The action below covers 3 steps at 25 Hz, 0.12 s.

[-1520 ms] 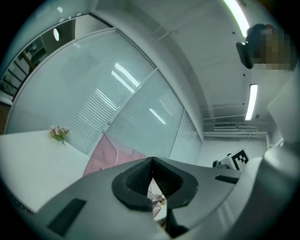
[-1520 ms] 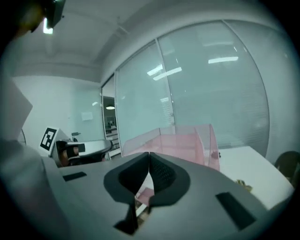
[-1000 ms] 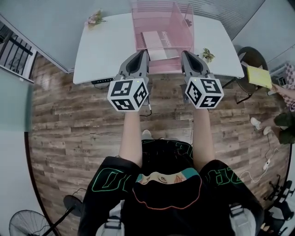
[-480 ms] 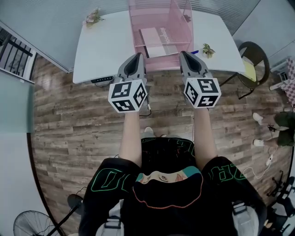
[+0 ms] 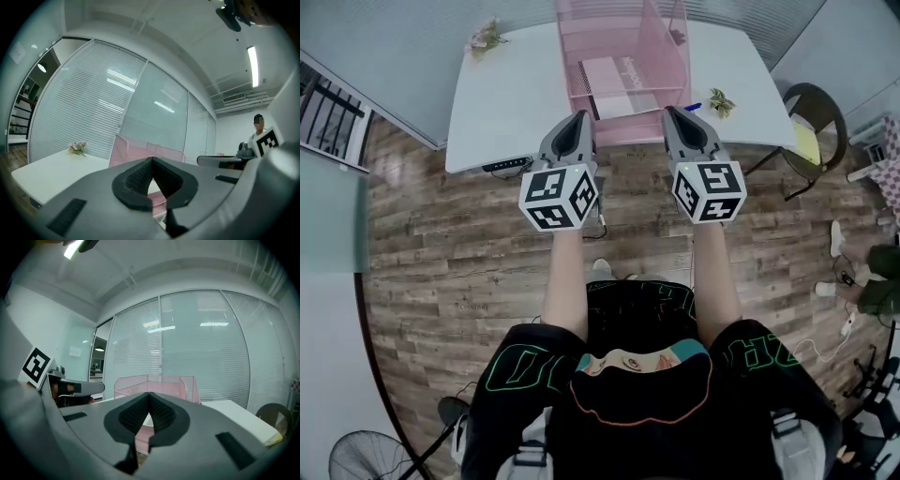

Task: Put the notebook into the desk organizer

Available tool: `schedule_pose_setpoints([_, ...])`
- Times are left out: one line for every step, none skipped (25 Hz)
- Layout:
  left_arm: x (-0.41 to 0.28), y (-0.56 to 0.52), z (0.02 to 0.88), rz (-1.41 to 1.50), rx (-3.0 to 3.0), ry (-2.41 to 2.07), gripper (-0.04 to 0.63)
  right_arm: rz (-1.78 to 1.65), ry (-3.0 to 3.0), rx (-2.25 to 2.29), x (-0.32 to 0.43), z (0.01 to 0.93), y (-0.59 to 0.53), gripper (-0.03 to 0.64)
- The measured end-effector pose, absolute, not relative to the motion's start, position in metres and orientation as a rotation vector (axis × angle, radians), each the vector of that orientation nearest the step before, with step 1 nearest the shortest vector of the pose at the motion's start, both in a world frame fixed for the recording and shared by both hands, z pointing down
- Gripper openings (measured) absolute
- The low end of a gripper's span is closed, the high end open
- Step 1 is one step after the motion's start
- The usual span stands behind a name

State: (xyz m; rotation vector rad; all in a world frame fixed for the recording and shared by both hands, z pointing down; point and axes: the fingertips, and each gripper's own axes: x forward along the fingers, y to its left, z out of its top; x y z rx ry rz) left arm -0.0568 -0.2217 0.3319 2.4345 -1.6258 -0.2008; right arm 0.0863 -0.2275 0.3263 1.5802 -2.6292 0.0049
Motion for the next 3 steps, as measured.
schedule_pose_setpoints([-0.056,-0.2221,0.3324,-0.201,2.433,-1.624,-0.005,0.001,-2.629,1.579,0.087,0.3265,-0.2276,0.003])
schedule_pose_setpoints([-0.0553,-0.2226,0.3331,-0.202,2.432,-1.621,-0.005,-0.002,-2.629,1.578,0.0877,0.3267,-0.2278,0.003])
schedule_pose_setpoints([-0.0546,-0.223,0.3338,-0.202,2.431,-1.619,-0.005,-0.005,-2.629,1.577,0.0886,0.327,-0.228,0.003])
